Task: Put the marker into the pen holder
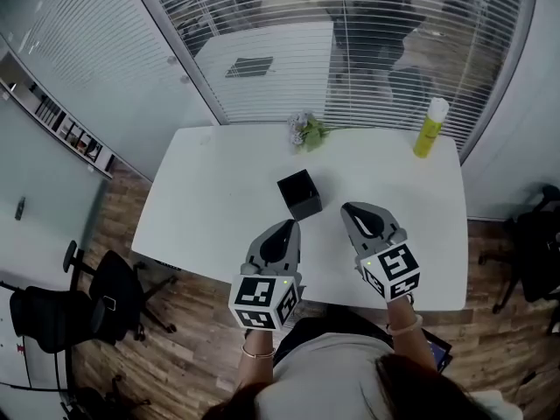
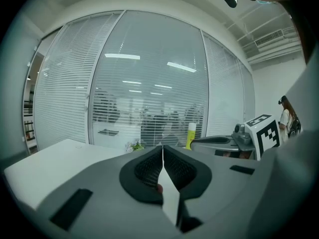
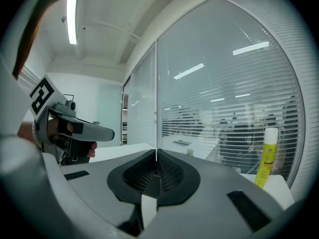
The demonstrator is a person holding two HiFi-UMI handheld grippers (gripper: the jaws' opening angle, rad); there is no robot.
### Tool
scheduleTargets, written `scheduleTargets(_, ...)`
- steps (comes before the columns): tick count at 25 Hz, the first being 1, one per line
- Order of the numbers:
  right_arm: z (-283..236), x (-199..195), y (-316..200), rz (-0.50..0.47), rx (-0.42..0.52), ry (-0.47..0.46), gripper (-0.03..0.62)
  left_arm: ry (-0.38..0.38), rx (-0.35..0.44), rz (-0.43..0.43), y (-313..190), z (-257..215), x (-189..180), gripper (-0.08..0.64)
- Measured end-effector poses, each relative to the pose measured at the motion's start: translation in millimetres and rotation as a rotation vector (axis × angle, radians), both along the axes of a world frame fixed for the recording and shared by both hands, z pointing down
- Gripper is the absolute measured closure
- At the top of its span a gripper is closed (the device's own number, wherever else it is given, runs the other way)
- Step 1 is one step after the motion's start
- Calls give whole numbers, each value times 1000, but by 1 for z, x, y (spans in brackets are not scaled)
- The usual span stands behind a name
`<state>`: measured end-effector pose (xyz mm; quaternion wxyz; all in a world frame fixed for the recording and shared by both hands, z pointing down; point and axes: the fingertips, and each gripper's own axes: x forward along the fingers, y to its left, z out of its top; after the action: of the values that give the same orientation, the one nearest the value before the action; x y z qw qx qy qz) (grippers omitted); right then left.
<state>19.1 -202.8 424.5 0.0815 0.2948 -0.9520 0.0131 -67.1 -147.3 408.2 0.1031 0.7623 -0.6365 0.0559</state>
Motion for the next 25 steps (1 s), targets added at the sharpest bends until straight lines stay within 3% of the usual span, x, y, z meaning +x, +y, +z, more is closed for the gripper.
scheduleTargets(12, -21, 3, 27, 27, 56, -11, 565, -39, 57, 45, 17, -19, 7, 535)
scheduleTargets(25, -38, 4, 69, 66, 106, 22, 565, -29, 105, 79, 57, -34, -1, 535)
